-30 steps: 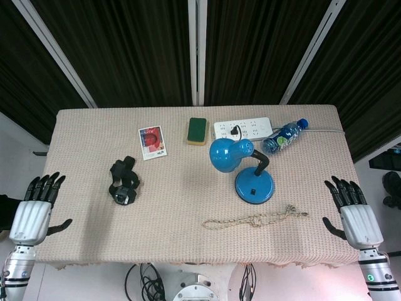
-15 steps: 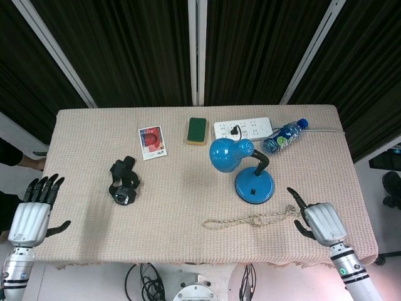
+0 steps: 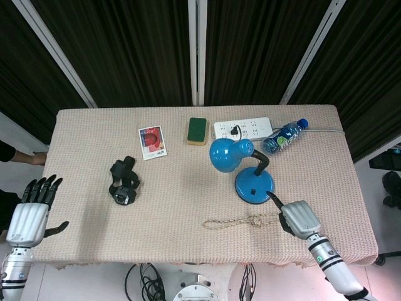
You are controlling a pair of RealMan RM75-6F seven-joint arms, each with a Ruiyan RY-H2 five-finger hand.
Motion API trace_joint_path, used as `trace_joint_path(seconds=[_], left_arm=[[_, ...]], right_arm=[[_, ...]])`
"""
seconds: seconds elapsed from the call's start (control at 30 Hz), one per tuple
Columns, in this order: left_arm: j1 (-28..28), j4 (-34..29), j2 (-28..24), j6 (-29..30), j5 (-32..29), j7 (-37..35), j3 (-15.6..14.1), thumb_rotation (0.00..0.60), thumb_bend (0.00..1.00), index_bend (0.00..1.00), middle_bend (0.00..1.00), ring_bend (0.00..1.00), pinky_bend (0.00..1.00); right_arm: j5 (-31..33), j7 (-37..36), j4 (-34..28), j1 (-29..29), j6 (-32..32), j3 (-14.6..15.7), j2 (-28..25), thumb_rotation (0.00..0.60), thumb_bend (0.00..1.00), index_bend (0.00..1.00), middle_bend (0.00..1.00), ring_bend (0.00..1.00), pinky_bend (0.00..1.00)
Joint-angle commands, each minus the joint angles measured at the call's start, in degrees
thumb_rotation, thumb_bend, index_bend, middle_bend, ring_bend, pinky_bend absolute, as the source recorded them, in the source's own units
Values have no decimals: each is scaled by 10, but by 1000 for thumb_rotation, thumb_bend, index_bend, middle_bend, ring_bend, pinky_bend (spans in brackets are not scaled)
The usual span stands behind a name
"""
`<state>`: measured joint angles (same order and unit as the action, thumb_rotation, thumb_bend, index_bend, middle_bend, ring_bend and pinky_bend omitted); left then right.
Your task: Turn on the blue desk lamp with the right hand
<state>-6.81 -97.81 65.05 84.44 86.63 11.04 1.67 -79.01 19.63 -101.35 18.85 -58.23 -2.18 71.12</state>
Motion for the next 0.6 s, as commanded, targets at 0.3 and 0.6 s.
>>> trace_joint_path(seconds=[0.3,0.6], left_arm=[[1,3,-1,1,1,-3,-1,600,1,0,11,0,0],[3,7,-1,2,4,-11,-2,600,1,0,11,0,0]], right_arm=[[54,9,22,48,54,-7,28,600,783,0,939,856,851],[117,51,28,69,66,-4,45,600,779,0,939,856,849]])
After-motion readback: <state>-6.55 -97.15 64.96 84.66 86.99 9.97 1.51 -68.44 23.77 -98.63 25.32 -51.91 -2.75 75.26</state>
